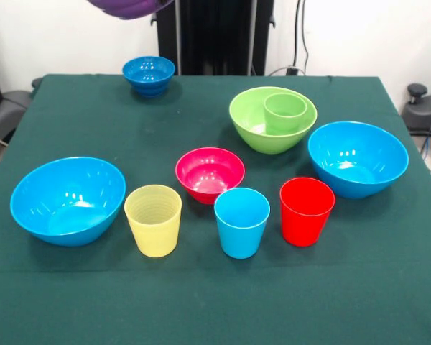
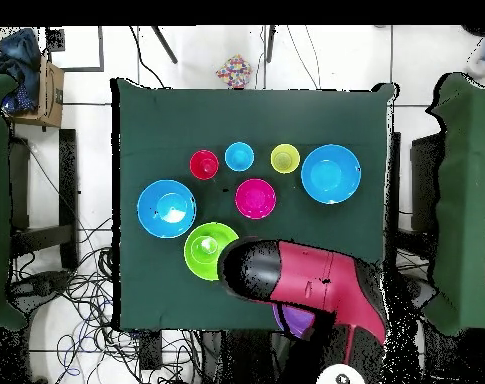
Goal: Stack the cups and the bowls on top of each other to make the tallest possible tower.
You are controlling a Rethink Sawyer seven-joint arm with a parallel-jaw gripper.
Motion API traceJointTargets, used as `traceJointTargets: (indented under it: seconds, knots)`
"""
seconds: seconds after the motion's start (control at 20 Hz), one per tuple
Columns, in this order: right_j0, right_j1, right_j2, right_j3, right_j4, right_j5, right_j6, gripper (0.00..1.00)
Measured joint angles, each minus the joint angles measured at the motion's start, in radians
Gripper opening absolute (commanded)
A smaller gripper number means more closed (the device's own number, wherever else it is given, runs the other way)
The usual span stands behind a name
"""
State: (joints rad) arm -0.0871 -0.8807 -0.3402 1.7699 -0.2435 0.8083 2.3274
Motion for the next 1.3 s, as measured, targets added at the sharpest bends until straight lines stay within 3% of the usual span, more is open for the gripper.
traceJointTargets:
  seconds: [1.3]
  knots:
    - [-0.038, 0.029, 0.059, 0.038, -0.051, -0.032, 0.0, 0.0]
